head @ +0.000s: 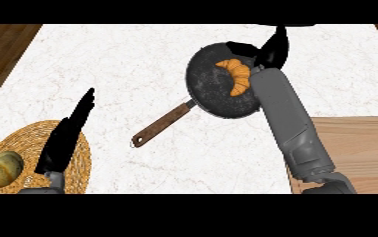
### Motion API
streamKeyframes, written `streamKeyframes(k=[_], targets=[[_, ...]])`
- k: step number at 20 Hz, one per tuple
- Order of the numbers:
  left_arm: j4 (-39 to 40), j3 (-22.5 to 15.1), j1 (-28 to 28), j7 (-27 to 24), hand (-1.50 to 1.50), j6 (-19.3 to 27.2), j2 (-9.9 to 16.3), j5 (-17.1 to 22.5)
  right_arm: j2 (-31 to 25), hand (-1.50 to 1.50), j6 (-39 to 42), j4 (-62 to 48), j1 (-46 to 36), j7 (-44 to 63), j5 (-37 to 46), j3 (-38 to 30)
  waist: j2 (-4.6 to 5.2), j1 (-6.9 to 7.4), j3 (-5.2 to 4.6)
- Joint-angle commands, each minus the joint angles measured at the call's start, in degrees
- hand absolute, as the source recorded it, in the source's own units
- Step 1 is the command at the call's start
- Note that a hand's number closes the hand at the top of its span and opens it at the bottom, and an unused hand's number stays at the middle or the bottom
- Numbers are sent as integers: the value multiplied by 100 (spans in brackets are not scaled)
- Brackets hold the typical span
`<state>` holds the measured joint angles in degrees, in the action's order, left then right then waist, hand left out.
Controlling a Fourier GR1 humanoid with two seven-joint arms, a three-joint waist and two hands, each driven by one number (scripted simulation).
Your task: Pick the croissant from the cutting board and place it in the pan
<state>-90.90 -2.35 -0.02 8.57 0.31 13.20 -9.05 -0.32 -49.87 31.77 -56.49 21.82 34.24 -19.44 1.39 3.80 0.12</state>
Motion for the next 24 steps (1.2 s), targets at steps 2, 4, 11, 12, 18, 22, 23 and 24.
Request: streamKeyframes(k=[2,4,11,12,18,22,23,24], targets=[[8,226,40,65,0,16,78,82,-46,-150,-1020,229,155,-402,-284,-420,-85,-222,-6],[-200,136,81,275,0,-37,77,47,29,-150,-1360,224,256,-334,-431,-323,-119,-250,-7],[-181,265,560,-43,0,-26,37,58,-35,-150,-683,2132,1913,-949,-672,-141,-184,-470,-14],[-418,210,642,111,0,86,-38,5,29,-150,-659,2443,2335,-838,-572,200,-221,-522,-16],[-73,327,681,-187,0,93,-60,6,11,-150,83,4624,4184,-339,-229,695,-225,-642,-26],[-47,257,520,-140,0,146,-74,-163,-356,-150,825,6211,5360,-71,-491,768,-200,-628,-20],[-413,316,809,-46,0,-18,44,-18,-105,-150,727,6512,5939,-226,-544,883,-201,-564,-16],[-226,397,249,219,0,-25,71,-11,-294,-150,935,6868,5914,212,-316,892,-175,-536,-18]])
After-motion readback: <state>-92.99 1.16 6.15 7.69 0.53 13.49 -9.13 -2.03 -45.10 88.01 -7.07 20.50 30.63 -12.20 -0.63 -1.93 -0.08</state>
